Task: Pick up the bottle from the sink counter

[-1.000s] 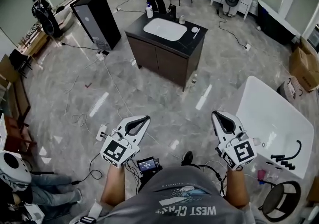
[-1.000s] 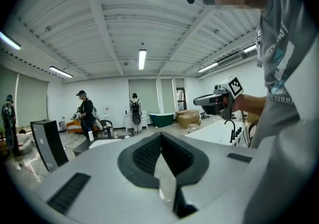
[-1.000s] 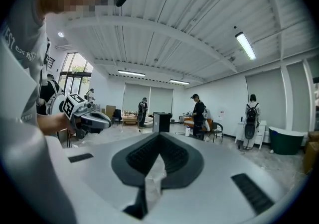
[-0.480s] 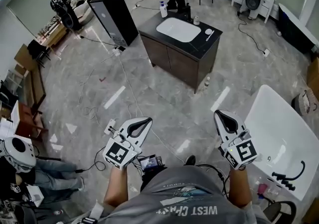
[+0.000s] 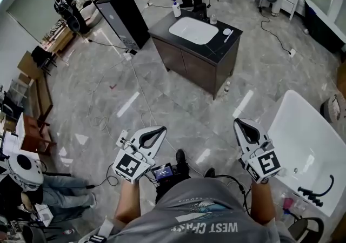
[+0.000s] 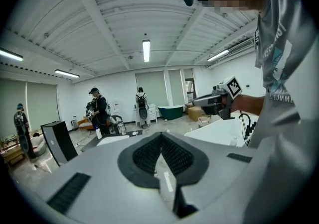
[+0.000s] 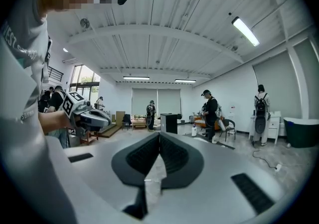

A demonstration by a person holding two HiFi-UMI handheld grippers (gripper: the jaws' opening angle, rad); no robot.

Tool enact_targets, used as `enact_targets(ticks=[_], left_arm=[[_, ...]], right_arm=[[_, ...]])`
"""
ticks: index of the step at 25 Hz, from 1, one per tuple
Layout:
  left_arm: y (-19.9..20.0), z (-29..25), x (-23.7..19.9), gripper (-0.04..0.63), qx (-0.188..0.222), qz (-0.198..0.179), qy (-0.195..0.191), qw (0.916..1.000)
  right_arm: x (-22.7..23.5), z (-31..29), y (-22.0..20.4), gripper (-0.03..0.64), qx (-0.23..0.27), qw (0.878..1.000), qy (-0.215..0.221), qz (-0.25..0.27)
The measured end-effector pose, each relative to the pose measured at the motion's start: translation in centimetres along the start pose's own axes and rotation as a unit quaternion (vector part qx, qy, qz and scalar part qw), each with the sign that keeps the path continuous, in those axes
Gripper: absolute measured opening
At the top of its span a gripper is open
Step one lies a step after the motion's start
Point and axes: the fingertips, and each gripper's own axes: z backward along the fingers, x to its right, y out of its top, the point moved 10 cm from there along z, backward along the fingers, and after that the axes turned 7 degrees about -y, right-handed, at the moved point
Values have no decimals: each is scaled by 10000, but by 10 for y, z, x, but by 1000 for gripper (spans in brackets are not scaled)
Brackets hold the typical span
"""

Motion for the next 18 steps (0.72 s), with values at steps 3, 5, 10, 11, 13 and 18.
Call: enact_targets(ticks=[3,5,10,11,13,18], left_arm=[[-1,-14,-19,5,32,-55,-169,9998],[1,-23,-34,5,146,-121,-354,9992],[5,-37,-82,5,318,-291,-693,9967],[3,-39,-93,5,300,-279,-730,9965],[-4,-41,-112,5,167,-256,-852,9959],[-11,-55,-153,5,457,-241,-1157,9919]], right_arm=[[5,-8,6,2,7,9998,-165,59],[7,-13,9,2,-13,9993,-360,65],[3,-36,17,2,-20,9968,-804,21],[2,-43,18,2,-35,9963,-861,41],[-1,-57,22,2,-69,9953,-964,60],[-9,-88,31,2,-88,9924,-1220,94]])
